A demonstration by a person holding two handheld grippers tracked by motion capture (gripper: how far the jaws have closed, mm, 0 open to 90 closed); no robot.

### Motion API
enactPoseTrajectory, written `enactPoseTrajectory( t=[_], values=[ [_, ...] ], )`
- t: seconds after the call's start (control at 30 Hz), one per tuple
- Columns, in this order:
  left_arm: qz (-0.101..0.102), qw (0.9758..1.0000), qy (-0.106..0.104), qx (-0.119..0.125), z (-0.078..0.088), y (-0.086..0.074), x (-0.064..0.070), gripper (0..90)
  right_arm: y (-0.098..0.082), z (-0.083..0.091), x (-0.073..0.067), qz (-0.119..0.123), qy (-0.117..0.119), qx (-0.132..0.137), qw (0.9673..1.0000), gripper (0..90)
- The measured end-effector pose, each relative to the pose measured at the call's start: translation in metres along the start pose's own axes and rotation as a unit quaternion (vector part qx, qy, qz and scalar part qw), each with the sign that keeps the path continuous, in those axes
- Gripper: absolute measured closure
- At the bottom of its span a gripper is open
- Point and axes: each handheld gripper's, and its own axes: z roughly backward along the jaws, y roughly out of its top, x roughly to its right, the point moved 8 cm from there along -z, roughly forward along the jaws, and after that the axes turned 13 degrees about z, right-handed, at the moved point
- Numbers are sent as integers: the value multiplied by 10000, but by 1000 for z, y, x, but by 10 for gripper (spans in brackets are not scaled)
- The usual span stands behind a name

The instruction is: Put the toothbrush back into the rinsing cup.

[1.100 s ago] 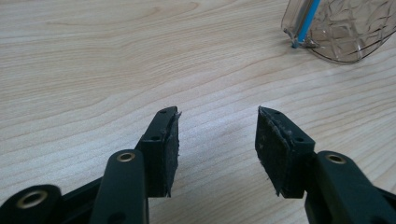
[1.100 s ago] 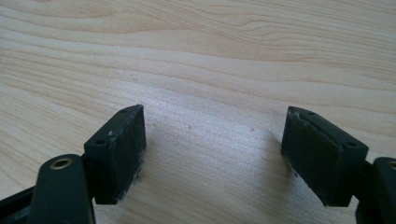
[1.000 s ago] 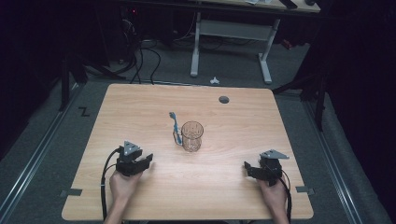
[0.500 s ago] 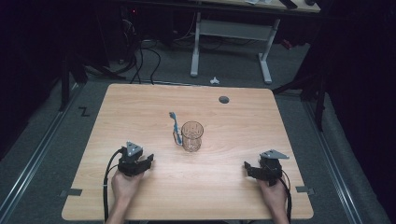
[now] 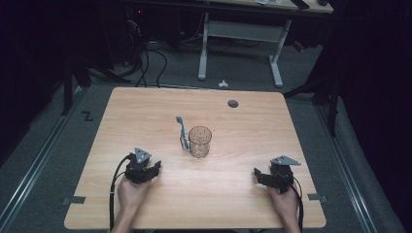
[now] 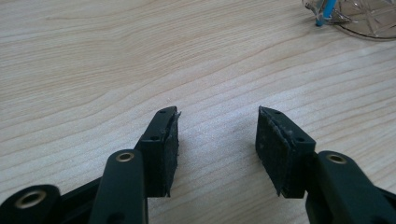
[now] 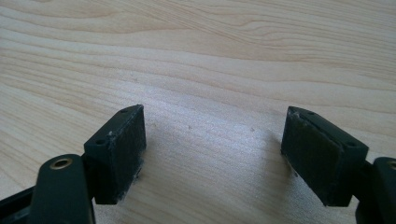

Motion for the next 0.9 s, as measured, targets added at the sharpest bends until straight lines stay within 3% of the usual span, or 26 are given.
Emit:
enactPoseTrajectory(
  t=[0.4, 0.9],
  values=[
    [-21, 10000, -50, -44, -1, -1, 1, 379, 0, 0, 0, 1, -2, 1, 10000, 221],
    [30, 9999, -92, -55, 0, -2, 1, 350, 0, 0, 0, -10, -4, -4, 10000, 221]
  ],
)
